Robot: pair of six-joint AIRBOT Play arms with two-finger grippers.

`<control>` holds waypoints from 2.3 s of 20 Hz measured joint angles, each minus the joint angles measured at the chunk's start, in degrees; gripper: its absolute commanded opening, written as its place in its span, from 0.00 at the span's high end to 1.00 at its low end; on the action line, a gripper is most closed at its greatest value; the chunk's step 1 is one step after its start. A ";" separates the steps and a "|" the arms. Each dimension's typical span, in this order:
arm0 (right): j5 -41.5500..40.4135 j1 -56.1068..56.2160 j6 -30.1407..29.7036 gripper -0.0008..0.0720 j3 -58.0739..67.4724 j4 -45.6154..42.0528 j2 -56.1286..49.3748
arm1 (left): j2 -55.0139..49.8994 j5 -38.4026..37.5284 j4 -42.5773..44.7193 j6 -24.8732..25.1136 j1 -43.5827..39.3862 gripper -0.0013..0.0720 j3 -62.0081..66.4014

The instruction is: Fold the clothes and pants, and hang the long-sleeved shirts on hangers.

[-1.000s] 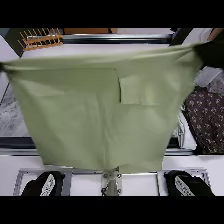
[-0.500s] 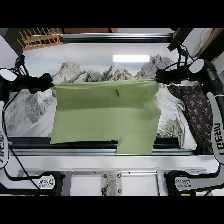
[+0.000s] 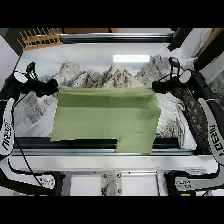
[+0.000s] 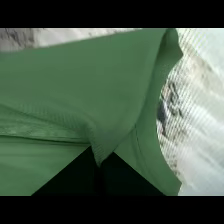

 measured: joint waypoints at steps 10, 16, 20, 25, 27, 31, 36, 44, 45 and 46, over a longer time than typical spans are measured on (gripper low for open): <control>-0.42 0.74 0.85 0.25 -13.77 -0.72 3.26 | 3.69 3.67 3.34 0.24 -0.13 0.27 -15.21; 1.79 -1.60 0.57 0.26 -12.81 -0.15 15.23 | 17.64 -1.01 3.30 0.26 7.08 0.28 -18.27; 4.11 -2.78 0.39 0.26 -12.72 -0.17 23.34 | 27.30 -5.81 3.54 -0.55 13.46 0.28 -29.94; 5.01 -3.13 0.39 0.26 -12.72 -0.09 27.21 | 35.95 -5.64 3.45 -4.13 16.50 0.28 -45.33; 5.09 -3.13 0.39 0.26 -12.72 0.11 27.65 | 38.60 -4.87 3.34 -6.01 16.85 0.28 -49.24; 5.22 -3.13 0.39 0.26 -12.72 0.28 27.96 | 42.29 -2.43 2.95 -10.36 17.09 0.27 -54.88; 5.22 -3.13 0.39 0.26 -12.72 0.28 28.02 | 43.45 1.53 -0.24 -12.57 16.59 0.28 -57.27; 5.27 -3.13 0.39 0.26 -12.72 0.31 28.09 | 36.57 5.14 -3.02 -14.49 9.46 0.28 -56.98; 5.27 -3.13 0.39 0.26 -12.72 0.31 28.09 | 35.67 5.55 -3.23 -14.86 8.72 0.28 -56.54; 5.29 -3.13 0.39 0.26 -12.72 0.31 28.09 | 34.73 5.84 -3.28 -15.13 8.04 0.32 -56.00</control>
